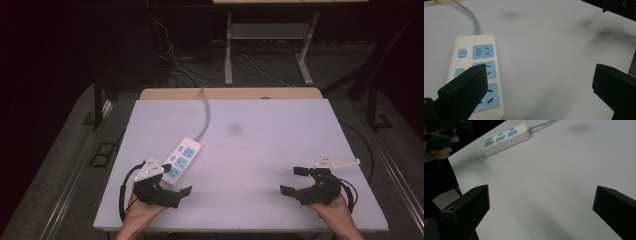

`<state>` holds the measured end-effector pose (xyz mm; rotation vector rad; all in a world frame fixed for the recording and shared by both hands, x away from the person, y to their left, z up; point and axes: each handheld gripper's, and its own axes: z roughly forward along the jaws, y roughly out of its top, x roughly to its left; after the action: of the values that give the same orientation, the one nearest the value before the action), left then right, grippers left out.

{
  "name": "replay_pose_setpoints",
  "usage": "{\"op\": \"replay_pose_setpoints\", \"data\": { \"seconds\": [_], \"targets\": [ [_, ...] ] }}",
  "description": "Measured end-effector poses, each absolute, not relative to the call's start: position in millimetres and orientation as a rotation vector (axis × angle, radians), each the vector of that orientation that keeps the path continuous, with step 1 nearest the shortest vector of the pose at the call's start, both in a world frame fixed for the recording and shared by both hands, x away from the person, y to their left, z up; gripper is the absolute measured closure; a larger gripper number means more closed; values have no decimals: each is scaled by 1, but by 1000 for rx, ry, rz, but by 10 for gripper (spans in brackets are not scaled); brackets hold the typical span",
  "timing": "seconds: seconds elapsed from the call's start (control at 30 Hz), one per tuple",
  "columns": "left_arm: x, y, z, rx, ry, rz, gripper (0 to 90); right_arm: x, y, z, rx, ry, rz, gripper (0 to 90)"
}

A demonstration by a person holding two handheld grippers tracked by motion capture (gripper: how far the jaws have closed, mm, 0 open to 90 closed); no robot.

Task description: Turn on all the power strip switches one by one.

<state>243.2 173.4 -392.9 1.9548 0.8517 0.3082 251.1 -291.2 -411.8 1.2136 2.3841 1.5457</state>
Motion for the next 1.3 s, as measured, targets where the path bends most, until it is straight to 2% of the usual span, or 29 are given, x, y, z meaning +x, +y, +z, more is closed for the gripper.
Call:
{"op": "replay_pose_setpoints", "data": {
  "seconds": [1.3],
  "targets": [
    [276,207,-363,2082,896,278,0,251,-295,-414,1228,2377,1515,6]
  ]
}}
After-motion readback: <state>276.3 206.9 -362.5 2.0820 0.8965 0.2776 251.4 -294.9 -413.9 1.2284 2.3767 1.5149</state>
